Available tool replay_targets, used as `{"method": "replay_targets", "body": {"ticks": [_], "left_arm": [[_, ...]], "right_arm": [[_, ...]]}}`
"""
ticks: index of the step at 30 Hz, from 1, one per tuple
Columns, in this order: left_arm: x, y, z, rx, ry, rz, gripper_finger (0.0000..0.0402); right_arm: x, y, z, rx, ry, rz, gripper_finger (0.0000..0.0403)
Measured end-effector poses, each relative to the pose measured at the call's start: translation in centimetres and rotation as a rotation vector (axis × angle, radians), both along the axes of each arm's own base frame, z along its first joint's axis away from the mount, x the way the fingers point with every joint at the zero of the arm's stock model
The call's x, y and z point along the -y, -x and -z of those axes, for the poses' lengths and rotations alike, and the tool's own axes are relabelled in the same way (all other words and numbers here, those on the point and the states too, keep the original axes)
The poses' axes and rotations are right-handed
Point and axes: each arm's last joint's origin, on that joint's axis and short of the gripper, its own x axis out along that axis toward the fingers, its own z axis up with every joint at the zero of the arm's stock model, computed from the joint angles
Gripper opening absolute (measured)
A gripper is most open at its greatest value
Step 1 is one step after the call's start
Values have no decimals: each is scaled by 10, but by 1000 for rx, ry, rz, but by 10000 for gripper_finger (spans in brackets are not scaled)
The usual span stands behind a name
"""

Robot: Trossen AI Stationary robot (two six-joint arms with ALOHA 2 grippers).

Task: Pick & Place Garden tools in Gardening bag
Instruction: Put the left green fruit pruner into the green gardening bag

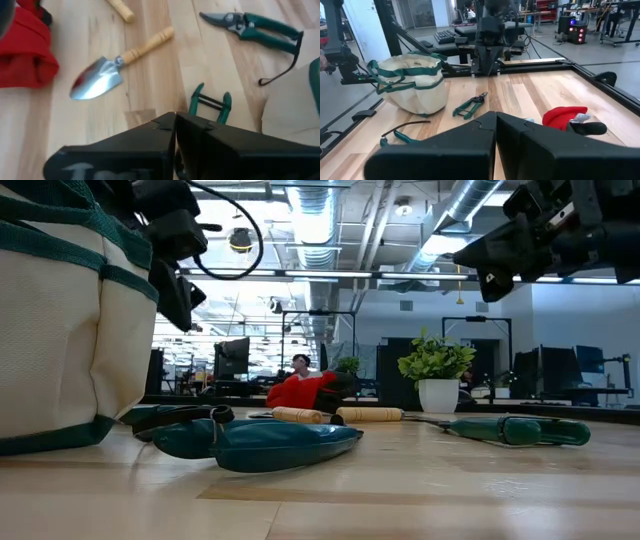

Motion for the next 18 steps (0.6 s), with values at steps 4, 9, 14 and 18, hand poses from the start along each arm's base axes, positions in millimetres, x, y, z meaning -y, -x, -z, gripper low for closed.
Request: {"method": "replay_targets", "body": {"ticks": [4, 9, 14, 18], "left_arm": [[5, -8, 16, -88, -28, 4, 2], [16, -24, 33, -107, 26, 48, 2], [29, -30, 36, -85, 39, 106, 1], [35, -31, 36, -85, 34, 112, 4]], "right_arm": [[2, 0, 0, 0, 2, 13, 0], [3, 0, 1, -15, 2, 21, 0], [3, 0, 2, -23, 1, 21, 0], [3, 0, 2, -23, 2, 21, 0]]}}
